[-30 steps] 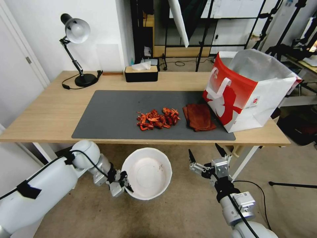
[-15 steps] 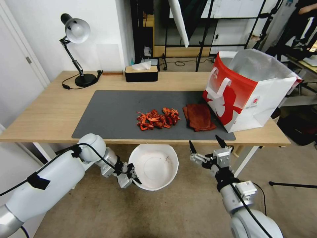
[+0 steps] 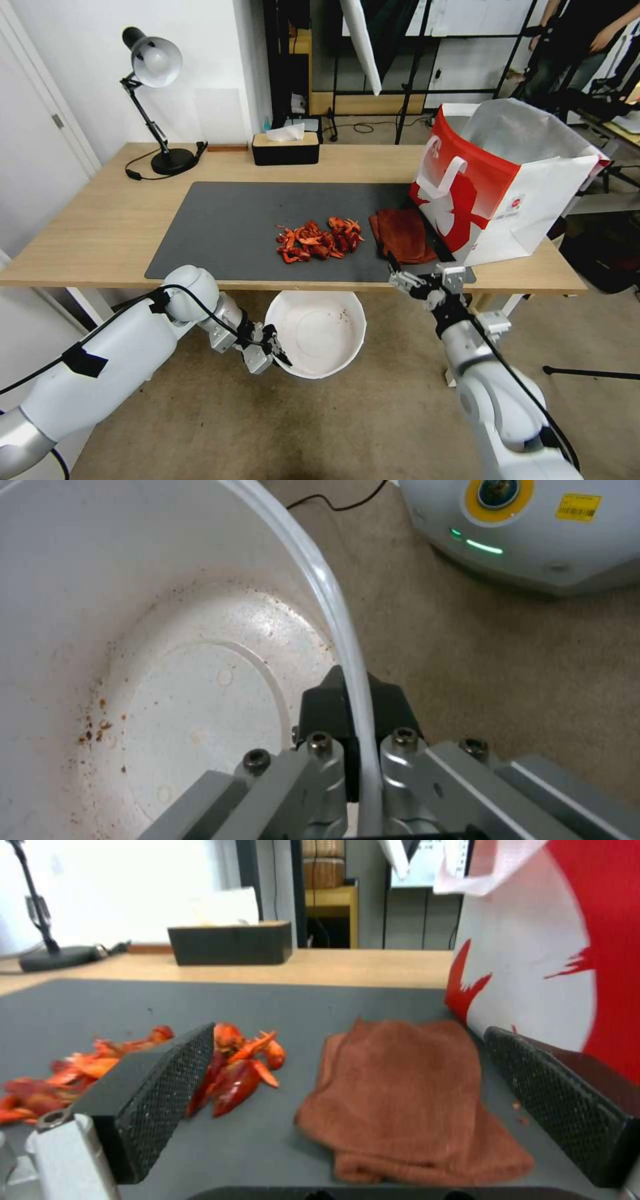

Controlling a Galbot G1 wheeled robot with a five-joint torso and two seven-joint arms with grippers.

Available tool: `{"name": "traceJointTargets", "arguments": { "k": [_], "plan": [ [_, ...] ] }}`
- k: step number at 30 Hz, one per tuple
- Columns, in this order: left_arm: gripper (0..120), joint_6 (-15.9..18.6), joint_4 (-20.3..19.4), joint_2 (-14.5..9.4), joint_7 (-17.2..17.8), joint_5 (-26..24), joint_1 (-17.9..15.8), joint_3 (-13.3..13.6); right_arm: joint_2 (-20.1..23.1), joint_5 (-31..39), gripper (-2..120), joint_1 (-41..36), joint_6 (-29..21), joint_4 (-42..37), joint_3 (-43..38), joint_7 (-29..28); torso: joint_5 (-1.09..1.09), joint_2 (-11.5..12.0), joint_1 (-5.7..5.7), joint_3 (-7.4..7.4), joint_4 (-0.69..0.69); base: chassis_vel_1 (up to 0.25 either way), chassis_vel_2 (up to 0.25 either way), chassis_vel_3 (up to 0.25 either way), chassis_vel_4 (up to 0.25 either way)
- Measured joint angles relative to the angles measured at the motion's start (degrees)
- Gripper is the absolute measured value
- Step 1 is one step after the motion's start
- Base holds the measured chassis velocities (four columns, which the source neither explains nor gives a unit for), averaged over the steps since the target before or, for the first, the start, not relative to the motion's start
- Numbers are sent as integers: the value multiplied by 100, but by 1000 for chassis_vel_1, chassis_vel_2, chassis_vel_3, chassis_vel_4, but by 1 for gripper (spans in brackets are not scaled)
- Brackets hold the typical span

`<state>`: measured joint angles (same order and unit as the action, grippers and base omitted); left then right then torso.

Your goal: Sweep shrimp from table into container with towel, then put container into takeout bag.

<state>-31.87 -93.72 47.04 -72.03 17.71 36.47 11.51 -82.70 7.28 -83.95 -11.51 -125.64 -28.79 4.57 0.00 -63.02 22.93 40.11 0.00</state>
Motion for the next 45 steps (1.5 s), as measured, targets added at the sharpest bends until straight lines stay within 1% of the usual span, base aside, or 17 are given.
{"name": "traceJointTargets", "arguments": {
  "k": [2, 3, 8, 9, 10, 11, 12, 14, 15, 17, 18, 19, 22, 23, 26, 31, 45],
  "plan": [
    [0, 0, -1, -5, 9, 5, 29, 0, 202, 364, 100, 378, -114, 331, -7, -50, 0, 0, 0, 0, 1, 0, 0, 0, 0],
    [0, 0, -1, -5, 9, 5, 29, 0, 202, 364, 100, 378, -114, 331, -7, -50, 0, 0, 0, 0, 1, 0, 0, 0, 0],
    [0, 0, -23, -23, 9, 30, 81, -11, 490, 564, 100, 959, -284, 743, 118, -198, 0, 0, 0, 0, 1, 0, 0, 0, 0],
    [0, -1, -15, -43, 9, 36, 89, -27, 640, 581, 100, 1277, -560, 910, 261, -517, 0, 0, 0, 0, 0, 0, 0, 0, 0],
    [0, -1, -15, -43, 9, 36, 89, -27, 640, 581, 100, 1277, -560, 910, 261, -517, 0, 0, 0, 0, 0, 0, 0, 0, 0],
    [0, -12, 16, -58, 18, 48, 92, -37, 777, 753, 100, 1555, -915, 1014, 405, -865, 1, 0, 0, 0, 0, 0, 0, 0, 0],
    [0, -16, 37, -57, 34, 52, 93, -52, 883, 860, 100, 1760, -1131, 1097, 475, -1028, 0, 0, 0, 0, 1, 0, 0, 0, 0],
    [0, -12, 62, -4, 13, 91, 62, -108, 1053, 1027, 100, 2070, -1477, 1263, 560, -1253, 0, 0, 0, 0, 1, 0, 0, 0, 0],
    [0, -12, 62, -4, 13, 91, 62, -108, 1053, 1027, 100, 2070, -1477, 1263, 560, -1253, 0, 0, 0, 0, 1, 0, 0, 0, 0],
    [0, -12, 80, 25, -16, 123, 5, -102, 1181, 1291, 100, 2350, -1865, 1414, 677, -1425, 0, 0, 1, 0, -2, 0, 0, 0, 0],
    [0, -12, 90, 26, -18, 124, 1, -88, 1218, 1416, 100, 2478, -1982, 1513, 748, -1489, 0, 0, 0, 0, -1, 0, 0, 0, 0],
    [0, -12, 90, 26, -18, 124, 1, -88, 1218, 1416, 100, 2478, -1982, 1513, 748, -1489, 0, 0, 0, 0, -1, 0, 0, 0, 0],
    [0, -43, 134, 21, -15, 125, 6, -65, 1241, 1779, 100, 2920, -2384, 1868, 1013, -1782, 0, 0, 0, 0, 1, 0, 0, 0, 0],
    [0, -43, 134, 21, -15, 125, 6, -65, 1241, 1779, 100, 2920, -2384, 1868, 1013, -1782, 0, 0, 0, 0, 1, 0, 0, 0, 0],
    [0, -50, 133, 35, -13, 124, 14, -66, 1234, 2039, 100, 3175, -2781, 2053, 1167, -2207, -1, 0, 0, -1, 1, 0, 0, 0, 0],
    [0, -53, 112, 16, -10, 123, 47, -67, 1201, 2150, 100, 3146, -3029, 2059, 1156, -2452, 0, -1, -1, -1, 0, 0, 0, 0, 0],
    [0, -55, 76, -2, -5, 121, 84, -78, 1187, 2273, 100, 3067, -3053, 2046, 1109, -2417, 0, -1, -1, -1, 0, 0, 0, 0, 0]
  ]
}}
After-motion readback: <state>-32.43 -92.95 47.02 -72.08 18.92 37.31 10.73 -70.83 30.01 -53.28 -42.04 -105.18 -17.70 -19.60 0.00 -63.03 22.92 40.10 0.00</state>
